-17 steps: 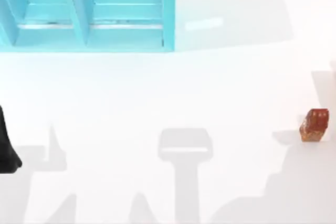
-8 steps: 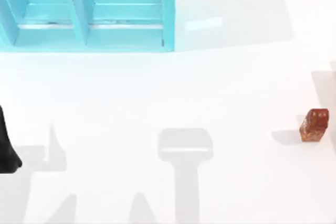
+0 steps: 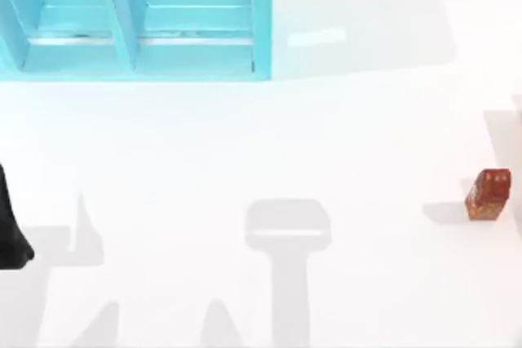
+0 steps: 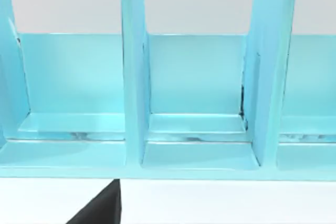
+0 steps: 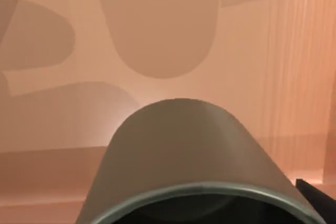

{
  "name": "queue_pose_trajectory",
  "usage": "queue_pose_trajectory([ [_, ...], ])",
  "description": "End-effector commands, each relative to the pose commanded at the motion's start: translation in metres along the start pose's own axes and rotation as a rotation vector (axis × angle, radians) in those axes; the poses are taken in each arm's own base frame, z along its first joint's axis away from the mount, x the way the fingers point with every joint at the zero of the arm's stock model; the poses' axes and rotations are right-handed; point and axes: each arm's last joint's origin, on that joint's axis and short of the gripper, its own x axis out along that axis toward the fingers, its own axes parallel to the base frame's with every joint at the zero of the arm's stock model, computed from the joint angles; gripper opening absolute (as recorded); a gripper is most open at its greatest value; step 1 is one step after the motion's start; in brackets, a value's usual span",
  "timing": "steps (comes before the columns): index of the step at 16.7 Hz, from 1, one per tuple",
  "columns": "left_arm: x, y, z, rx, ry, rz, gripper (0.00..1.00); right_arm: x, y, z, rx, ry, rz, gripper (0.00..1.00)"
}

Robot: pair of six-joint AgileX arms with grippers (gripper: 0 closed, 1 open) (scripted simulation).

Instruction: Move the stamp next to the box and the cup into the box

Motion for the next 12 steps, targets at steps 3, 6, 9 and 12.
queue_pose_trajectory([
  [3, 0.000, 0.000, 0.000, 0.000, 0.000, 0.000, 1.00, 0.014, 0.000, 0.000, -0.003, -0.024, -0.023, 0.00],
  [6, 0.000, 0.000, 0.000, 0.000, 0.000, 0.000, 1.00, 0.037, 0.002, -0.003, -0.015, -0.015, 0.019, 0.00],
  [9, 0.000, 0.000, 0.000, 0.000, 0.000, 0.000, 1.00, 0.045, 0.002, -0.005, -0.017, -0.006, 0.040, 0.00],
  [12, 0.000, 0.000, 0.000, 0.000, 0.000, 0.000, 1.00, 0.045, 0.002, -0.005, -0.017, -0.006, 0.040, 0.08],
])
